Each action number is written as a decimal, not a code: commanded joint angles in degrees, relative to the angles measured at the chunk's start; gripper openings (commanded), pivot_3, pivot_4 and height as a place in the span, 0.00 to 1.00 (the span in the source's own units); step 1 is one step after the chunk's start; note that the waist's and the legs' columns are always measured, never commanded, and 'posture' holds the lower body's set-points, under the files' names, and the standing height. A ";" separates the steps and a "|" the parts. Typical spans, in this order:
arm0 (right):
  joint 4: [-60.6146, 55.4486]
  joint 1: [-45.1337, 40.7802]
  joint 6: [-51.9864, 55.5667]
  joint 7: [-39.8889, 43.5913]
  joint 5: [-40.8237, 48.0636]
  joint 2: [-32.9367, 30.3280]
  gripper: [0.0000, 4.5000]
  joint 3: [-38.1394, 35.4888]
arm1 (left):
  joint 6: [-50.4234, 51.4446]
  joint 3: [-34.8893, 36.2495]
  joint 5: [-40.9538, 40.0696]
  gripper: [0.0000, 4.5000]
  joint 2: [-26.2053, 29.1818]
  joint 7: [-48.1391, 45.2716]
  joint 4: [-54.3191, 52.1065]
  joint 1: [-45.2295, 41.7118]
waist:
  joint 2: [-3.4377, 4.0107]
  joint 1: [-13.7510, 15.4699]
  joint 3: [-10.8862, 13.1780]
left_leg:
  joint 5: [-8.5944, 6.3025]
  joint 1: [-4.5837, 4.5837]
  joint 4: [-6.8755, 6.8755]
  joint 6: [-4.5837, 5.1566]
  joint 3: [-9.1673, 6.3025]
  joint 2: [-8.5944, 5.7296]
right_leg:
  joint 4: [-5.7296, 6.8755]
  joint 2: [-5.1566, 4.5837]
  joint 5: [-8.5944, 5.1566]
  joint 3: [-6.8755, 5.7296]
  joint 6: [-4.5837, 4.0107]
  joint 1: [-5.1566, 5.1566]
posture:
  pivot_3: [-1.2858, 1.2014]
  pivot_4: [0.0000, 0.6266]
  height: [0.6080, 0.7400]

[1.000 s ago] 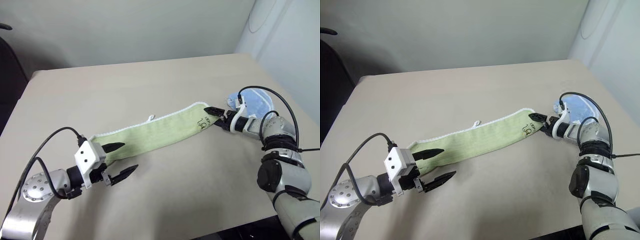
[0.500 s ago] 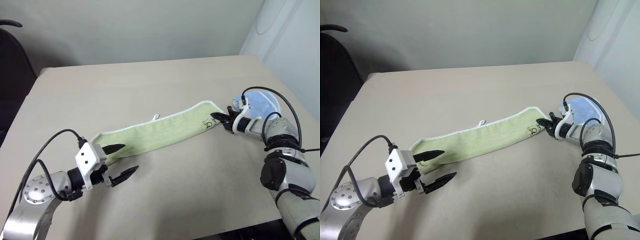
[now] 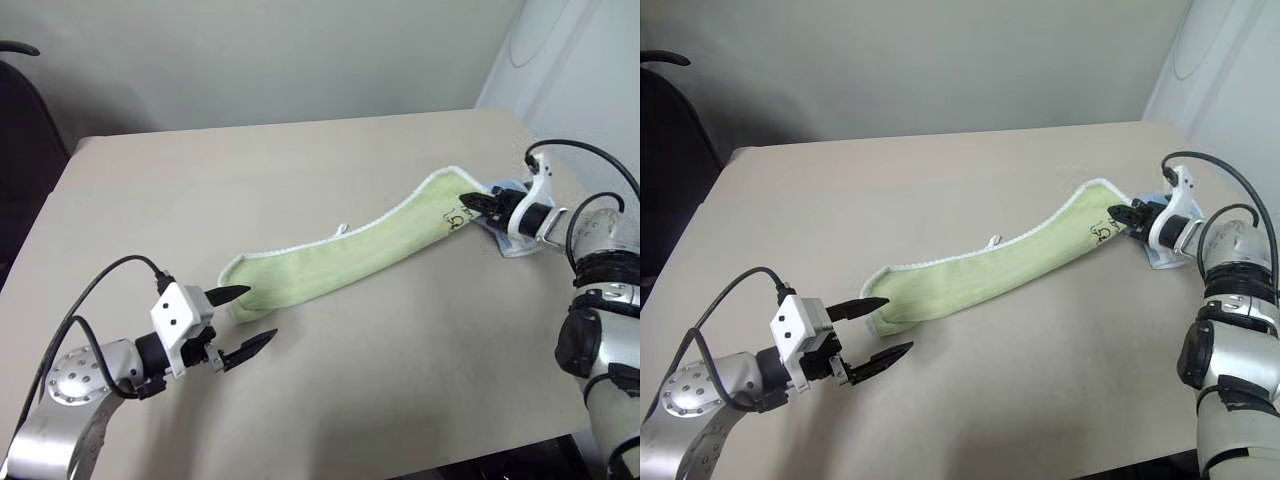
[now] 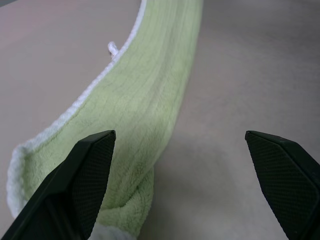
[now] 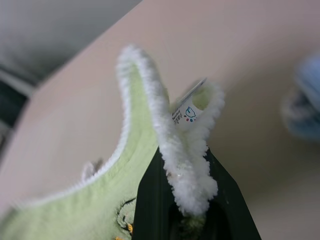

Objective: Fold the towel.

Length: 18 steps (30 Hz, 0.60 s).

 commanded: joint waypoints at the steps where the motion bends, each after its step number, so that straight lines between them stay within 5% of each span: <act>1: -14.05 1.60 -4.06 7.19 -2.00 -0.17 0.01 8.23 | -0.90 -0.06 0.04 1.00 0.16 0.14 -0.93 -0.67 | 0.00 -0.02 0.00 | 0.00 0.00 0.00 0.00 0.01 0.00 | 0.00 0.00 0.00 0.00 0.00 0.00 | 0.52 0.24 1.00; 11: -37.03 8.54 -12.45 13.58 -11.91 1.43 0.01 30.31 | -0.64 -1.00 0.37 1.00 -0.64 1.61 -1.64 -1.08 | -0.02 0.10 -0.01 | 0.23 0.00 0.07 -0.41 -0.03 0.00 | -0.10 -0.02 -0.01 -0.02 0.04 0.09 | 0.52 0.24 1.00; 18: -35.82 9.75 -12.87 12.07 -14.71 6.46 0.05 33.22 | -0.54 0.07 0.05 1.00 -1.55 3.24 -3.80 1.59 | -0.03 0.12 -0.02 | 0.29 -0.02 0.05 -0.51 0.00 0.00 | -0.10 -0.02 -0.02 -0.02 0.04 0.04 | 0.52 0.24 1.00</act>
